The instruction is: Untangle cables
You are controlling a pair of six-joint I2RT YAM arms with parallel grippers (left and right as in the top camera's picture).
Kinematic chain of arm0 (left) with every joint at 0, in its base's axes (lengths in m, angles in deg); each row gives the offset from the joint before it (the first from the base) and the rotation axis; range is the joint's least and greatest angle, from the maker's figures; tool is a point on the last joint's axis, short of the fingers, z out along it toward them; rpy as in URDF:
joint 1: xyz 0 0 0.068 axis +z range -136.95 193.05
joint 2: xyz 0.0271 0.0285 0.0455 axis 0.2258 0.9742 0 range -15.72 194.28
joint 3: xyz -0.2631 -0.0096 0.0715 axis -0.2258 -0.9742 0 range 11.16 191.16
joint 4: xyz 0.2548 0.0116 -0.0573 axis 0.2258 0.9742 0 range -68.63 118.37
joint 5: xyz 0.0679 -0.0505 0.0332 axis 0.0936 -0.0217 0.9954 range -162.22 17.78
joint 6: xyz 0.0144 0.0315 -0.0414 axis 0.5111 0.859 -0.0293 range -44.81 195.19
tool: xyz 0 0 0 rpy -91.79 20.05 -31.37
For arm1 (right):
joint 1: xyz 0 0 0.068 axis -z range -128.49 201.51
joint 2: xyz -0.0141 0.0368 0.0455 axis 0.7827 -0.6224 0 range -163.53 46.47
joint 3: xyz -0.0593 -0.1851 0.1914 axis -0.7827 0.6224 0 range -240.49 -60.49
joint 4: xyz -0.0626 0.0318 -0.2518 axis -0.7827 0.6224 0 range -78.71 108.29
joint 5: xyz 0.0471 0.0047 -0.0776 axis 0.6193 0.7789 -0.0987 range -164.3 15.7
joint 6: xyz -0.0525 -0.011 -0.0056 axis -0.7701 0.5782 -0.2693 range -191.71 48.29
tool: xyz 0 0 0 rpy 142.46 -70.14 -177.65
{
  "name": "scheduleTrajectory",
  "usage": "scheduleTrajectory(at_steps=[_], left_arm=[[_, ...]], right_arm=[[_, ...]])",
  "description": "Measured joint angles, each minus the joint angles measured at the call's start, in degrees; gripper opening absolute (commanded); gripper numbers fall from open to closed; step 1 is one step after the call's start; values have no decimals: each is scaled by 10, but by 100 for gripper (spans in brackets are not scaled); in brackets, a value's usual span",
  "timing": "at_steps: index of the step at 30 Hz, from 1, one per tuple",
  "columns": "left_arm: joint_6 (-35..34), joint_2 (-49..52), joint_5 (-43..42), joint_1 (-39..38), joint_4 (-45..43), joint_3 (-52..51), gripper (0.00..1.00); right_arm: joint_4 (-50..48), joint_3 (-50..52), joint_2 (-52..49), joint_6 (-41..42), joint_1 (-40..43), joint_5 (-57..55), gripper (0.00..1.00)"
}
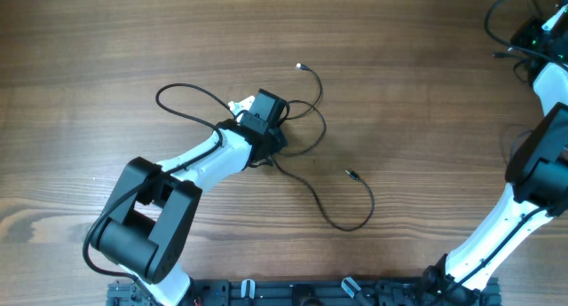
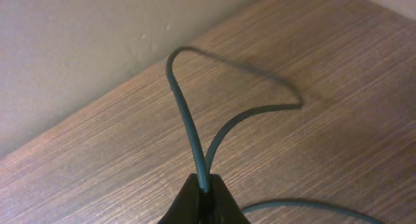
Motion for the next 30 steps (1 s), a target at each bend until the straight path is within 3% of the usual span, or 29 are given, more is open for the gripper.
scheduleTrajectory(at_steps=[4,7,11,12,14,15,19,24,30], left_arm=[[0,0,1,0,0,0,15],[-2,0,2,0,1,0,11],[-4,0,2,1,5,0,11],[-4,0,2,1,7,0,11],[-4,0,2,1,18,1,11],[-4,0,2,1,22,2,11],[-4,0,2,1,23,3,9],[-5,0,2,1,30,3,8],[-6,-2,-6,3,30,3,4]], right_arm=[[-15,0,0,49,11,-8,6],[-41,0,0,165,30,-9,5],[-110,0,0,314,56,-11,13],[-118,0,0,328,58,-15,31],[-112,0,0,351,57,-24,88],[-95,0,0,360,54,-28,100],[-19,-1,-1,349,35,-8,100],[45,-2,-4,236,-23,30,100],[185,-3,6,178,-65,188,100]])
